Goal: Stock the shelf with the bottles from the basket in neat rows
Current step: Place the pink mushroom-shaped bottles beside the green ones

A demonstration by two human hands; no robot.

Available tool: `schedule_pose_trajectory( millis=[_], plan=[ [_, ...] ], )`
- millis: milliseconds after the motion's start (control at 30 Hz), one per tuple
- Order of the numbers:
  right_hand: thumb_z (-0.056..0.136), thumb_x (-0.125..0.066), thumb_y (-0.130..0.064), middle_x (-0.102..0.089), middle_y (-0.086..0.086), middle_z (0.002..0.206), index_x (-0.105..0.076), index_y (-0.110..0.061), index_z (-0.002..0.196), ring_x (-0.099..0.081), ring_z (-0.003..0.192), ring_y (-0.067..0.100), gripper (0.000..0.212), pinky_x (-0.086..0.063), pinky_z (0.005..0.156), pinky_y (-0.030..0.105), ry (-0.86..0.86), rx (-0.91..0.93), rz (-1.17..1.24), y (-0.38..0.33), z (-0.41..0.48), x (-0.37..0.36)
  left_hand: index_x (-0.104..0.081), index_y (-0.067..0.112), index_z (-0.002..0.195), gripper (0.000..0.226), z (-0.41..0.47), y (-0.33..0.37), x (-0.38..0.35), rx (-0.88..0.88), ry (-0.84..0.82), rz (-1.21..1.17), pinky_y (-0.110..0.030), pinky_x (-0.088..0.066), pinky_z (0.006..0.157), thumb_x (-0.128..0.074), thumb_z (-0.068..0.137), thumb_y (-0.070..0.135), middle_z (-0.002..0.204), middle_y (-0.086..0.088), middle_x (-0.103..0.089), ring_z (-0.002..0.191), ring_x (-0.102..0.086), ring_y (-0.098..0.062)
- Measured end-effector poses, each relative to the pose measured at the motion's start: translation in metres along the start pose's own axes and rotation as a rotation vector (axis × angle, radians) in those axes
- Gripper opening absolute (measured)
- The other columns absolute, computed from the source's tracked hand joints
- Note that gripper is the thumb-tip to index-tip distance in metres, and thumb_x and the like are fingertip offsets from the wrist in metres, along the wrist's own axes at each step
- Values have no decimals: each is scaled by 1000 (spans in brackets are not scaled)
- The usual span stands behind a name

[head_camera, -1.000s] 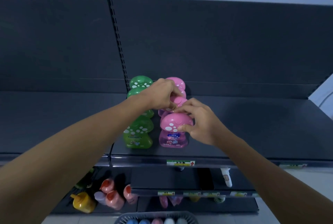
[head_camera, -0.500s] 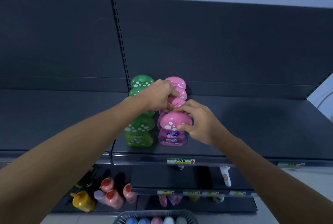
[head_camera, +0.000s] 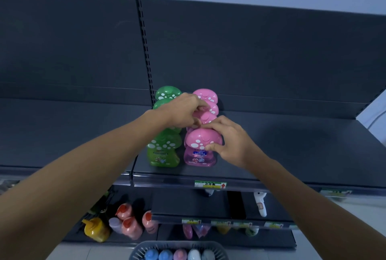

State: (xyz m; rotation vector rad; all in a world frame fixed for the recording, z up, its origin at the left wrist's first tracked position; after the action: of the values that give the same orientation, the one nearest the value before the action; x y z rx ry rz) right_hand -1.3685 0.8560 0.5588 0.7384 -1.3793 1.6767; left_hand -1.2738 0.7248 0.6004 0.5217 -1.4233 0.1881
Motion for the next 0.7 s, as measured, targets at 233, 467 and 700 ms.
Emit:
schedule_pose_trajectory(
  millis=[233,467,700],
  plan=[
    [82,-79,-39,-50,-11,128,-54,-26,140,-48,121,12,65,-42,104,33,10,-61,-99,-10,-2,15,-68,11,113,31,-24,4,14,35,14,39,-42,-53,88,-71,82,8,100,-4,-64,94,-62,-22],
    [86,-75,-36,-53,-4,123,-58,-22,134,-52,116,15,53,-46,96,33,97,-122,-175,-43,-27,26,-69,9,106,21,-66,9,26,54,124,36,-44,-55,85,-70,89,19,101,-4,-66,94,-61,-22],
    [86,-74,-33,-56,1,117,-61,-17,129,-54,111,19,47,-47,92,34,126,-178,-219,-83,-69,3,-70,12,114,26,-135,20,16,50,181,-53,-41,-55,88,-67,89,20,108,-5,-69,102,-64,-23]
  ],
)
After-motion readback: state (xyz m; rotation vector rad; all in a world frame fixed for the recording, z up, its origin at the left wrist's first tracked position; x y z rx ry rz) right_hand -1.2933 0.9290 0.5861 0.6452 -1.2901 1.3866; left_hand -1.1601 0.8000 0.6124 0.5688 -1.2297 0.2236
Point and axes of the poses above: each hand's wrist, its own z-axis towards the middle knuckle, its own x-axis out of the back of the hand, y = z × x, the point moved 5 cm from there along z, towards the middle knuckle
